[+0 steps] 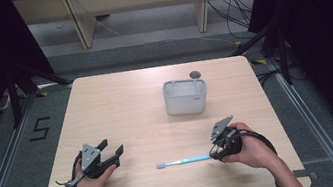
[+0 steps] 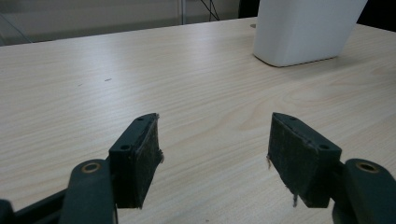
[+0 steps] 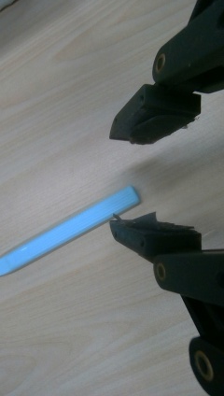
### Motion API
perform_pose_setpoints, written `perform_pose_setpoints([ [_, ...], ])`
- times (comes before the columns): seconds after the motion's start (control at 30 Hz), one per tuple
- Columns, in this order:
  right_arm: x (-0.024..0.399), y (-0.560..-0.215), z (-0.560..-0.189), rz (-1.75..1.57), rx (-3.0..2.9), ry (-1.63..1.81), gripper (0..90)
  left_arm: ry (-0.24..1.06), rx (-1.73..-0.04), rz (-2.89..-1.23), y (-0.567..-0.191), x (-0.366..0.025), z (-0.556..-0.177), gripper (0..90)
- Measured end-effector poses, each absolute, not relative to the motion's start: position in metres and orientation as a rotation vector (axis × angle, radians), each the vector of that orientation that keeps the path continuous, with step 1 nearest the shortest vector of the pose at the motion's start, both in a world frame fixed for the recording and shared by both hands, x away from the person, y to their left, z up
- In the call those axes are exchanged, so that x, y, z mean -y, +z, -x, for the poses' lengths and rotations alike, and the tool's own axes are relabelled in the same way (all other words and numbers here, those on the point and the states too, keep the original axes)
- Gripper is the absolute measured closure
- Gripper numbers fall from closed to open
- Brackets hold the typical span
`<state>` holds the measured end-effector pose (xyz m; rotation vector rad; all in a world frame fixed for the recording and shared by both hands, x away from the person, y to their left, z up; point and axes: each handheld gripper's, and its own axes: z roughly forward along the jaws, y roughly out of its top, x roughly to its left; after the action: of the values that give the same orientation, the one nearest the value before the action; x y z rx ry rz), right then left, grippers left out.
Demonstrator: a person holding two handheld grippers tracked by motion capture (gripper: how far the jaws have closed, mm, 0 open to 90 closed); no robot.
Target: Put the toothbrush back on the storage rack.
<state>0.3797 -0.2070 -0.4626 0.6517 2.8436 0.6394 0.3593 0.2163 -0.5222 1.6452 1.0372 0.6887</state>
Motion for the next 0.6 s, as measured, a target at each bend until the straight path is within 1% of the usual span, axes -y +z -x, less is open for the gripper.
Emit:
perform_pose_setpoints([
  [0.2,0.19,-0.461,-0.388,-0.525,-2.911,0.549,50.1,0.692,-1.029,-1.64,-0.523,-0.216,-0.36,33.3],
  [0.6,0.172,-0.458,-0.397,-0.406,-2.961,0.472,50.6,0.694,-1.039,-1.654,-0.522,-0.216,-0.36,33.3],
])
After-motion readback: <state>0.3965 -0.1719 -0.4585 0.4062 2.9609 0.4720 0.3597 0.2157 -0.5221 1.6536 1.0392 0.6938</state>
